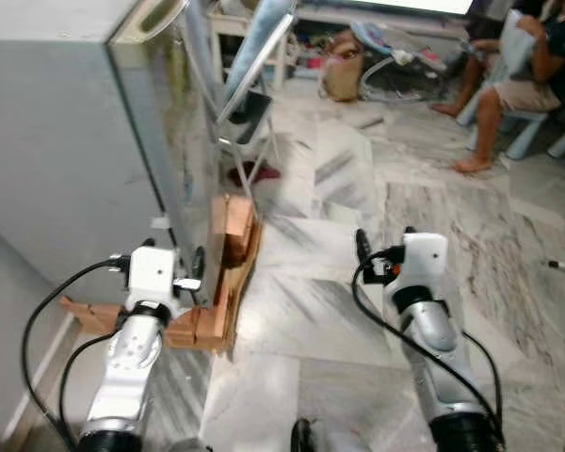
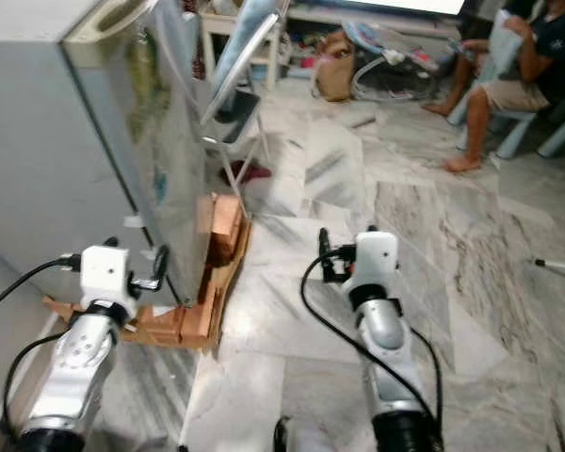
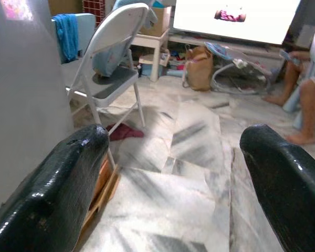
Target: Restocking fridge
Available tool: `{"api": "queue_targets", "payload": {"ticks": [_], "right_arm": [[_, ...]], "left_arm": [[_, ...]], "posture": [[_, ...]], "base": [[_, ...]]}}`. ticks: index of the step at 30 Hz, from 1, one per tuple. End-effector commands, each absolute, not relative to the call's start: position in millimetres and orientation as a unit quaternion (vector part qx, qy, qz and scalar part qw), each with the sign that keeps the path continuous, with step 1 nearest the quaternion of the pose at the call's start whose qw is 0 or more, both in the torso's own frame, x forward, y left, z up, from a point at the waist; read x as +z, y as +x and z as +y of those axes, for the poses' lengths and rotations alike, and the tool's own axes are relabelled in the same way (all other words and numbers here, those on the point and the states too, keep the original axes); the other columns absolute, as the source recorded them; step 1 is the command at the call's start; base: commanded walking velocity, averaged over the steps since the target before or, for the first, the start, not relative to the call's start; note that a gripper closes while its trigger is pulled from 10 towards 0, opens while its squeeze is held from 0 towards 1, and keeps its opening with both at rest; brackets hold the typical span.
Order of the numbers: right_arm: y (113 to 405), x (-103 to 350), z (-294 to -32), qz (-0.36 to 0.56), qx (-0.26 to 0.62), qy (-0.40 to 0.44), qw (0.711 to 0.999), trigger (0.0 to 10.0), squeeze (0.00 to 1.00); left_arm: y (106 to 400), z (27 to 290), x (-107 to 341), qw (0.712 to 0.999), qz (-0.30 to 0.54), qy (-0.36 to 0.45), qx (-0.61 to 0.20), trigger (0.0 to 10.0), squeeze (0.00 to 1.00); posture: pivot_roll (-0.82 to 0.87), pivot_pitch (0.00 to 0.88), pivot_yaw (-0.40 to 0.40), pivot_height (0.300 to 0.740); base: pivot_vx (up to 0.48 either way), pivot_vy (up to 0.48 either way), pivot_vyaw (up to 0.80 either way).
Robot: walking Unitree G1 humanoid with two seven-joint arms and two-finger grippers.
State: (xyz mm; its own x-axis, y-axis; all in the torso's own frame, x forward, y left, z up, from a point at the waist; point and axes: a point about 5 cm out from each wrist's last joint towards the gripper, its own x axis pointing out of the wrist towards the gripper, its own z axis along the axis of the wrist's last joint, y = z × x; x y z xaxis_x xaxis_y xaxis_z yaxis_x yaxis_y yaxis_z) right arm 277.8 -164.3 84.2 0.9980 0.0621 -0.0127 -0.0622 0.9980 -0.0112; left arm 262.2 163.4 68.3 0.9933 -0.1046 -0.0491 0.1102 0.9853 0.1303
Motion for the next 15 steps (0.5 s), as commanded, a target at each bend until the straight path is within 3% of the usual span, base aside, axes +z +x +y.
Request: {"api": "queue_targets", "payload": {"ticks": [1, 15], "right_arm": [[281, 88, -153, 0.001, 0.047, -0.004, 0.999, 10.0, 0.0], [282, 84, -142, 0.016, 0.062, -0.014, 0.998, 10.0, 0.0]], "left_arm": [[261, 175, 68, 0.996, 0.026, 0.073, -0.035, 10.0, 0.0], [265, 176, 71, 0.997, 0.021, 0.072, -0.026, 10.0, 0.0]], "posture": [[0.06, 0.074, -0.048, 0.74], [0.07, 0.083, -0.053, 0.74]], "base": [[0.345, 0.0, 0.0], [0.0, 0.0, 0.0]]}}
